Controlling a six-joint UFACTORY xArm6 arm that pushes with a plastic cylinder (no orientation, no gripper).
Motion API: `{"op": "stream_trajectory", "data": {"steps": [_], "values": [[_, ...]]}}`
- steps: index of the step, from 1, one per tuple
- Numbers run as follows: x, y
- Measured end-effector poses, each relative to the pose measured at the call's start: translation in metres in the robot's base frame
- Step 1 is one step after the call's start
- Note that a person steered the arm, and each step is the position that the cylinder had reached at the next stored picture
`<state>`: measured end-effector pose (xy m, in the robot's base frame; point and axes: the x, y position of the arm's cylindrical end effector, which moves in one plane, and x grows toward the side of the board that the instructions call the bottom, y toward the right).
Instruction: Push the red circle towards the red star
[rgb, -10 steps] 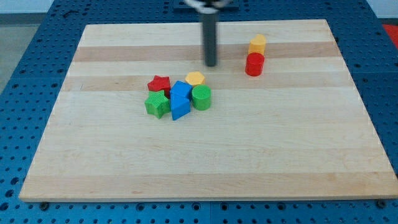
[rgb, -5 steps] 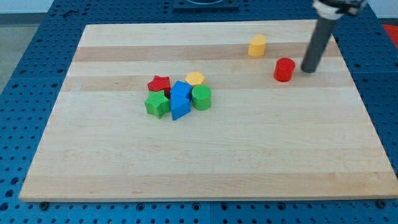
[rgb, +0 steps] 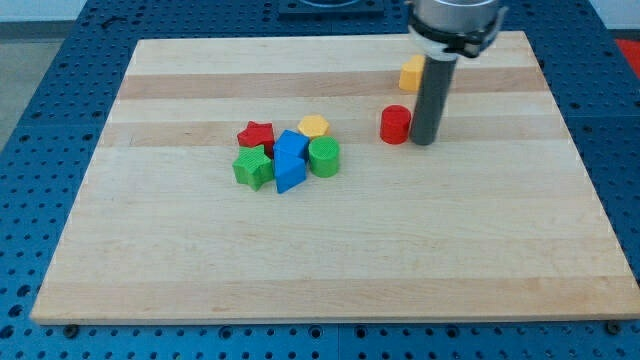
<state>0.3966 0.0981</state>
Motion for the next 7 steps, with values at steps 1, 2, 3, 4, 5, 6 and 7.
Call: {"op": "stream_trajectory", "data": {"steps": [1,2,3,4,5,6,7], "values": [[-0.024,-0.021],[-0.038,-0.042],[-0.049,-0.063],[-0.054,-0.089],[-0.062,-0.115],[-0.063,-0.142],[-0.063,-0.168]]}}
